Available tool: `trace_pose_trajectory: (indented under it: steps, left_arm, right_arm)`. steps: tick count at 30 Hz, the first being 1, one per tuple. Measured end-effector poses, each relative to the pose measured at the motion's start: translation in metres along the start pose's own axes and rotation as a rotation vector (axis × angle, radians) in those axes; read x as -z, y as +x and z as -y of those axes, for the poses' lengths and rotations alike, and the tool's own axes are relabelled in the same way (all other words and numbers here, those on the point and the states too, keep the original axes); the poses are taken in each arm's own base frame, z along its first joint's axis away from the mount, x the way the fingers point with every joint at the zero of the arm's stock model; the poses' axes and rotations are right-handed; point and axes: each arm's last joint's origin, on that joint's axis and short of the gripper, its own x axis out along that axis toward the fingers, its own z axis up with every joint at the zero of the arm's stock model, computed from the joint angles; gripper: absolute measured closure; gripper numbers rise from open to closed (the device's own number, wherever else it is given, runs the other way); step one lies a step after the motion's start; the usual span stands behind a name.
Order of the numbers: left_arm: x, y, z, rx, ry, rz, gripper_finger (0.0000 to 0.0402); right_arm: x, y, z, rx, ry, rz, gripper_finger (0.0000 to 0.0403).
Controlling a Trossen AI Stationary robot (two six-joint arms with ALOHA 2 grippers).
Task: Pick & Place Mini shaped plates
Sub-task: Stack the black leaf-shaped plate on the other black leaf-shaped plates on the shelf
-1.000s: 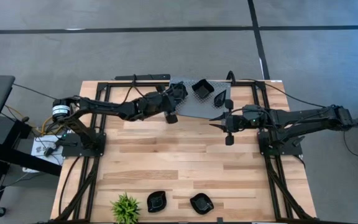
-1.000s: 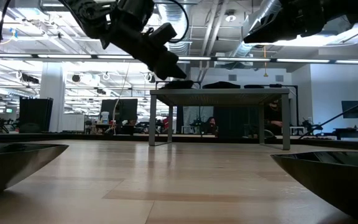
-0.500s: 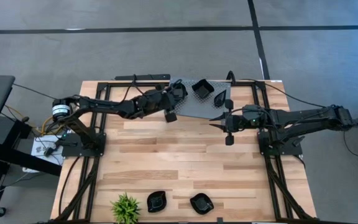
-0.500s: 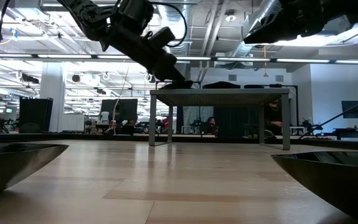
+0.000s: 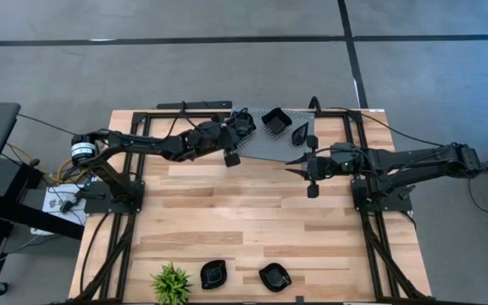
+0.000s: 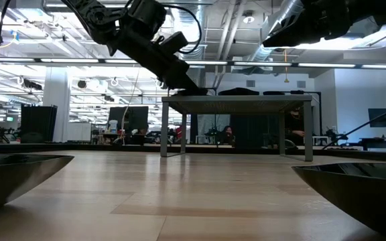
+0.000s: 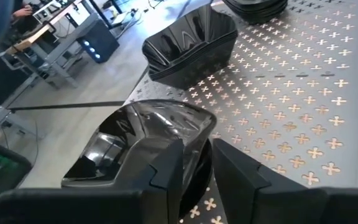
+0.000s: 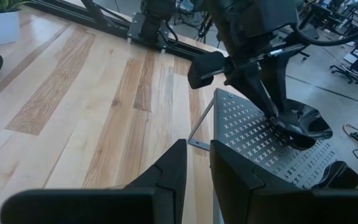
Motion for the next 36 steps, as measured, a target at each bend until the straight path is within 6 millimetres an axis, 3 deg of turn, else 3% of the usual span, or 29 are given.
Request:
trace_pose_trajectory:
  steps: [4, 9, 19, 30, 36]
  left_arm:
    - [0.001, 0.001, -0.002, -0.005, -0.003, -0.004, 0.0336]
    - [0.001, 0.001, 0.001, 0.085, -0.001, 0.027, 0.0393]
    - [-0.008, -0.001, 0.001, 0.03, -0.015, 0.089, 0.0397]
    - [0.001, 0.002, 0.003, 0.055, -0.05, 0.02, 0.0396]
    - [0.012, 0.021, 0.003, 0.02, -0.067, 0.04, 0.0396]
  right_arm:
    - [0.0, 0.0, 0.0, 0.0, 0.0, 0.0, 0.0337]
    - [0.0, 0.0, 0.0, 0.0, -0.002, 0.0, 0.0337]
    - [0.0, 0.0, 0.0, 0.001, -0.02, 0.001, 0.0337]
    - [0.0, 0.0, 0.0, 0.002, -0.035, 0.002, 0.0337]
    - [-0.001, 0.0, 0.001, 0.005, -0.035, 0.007, 0.0337]
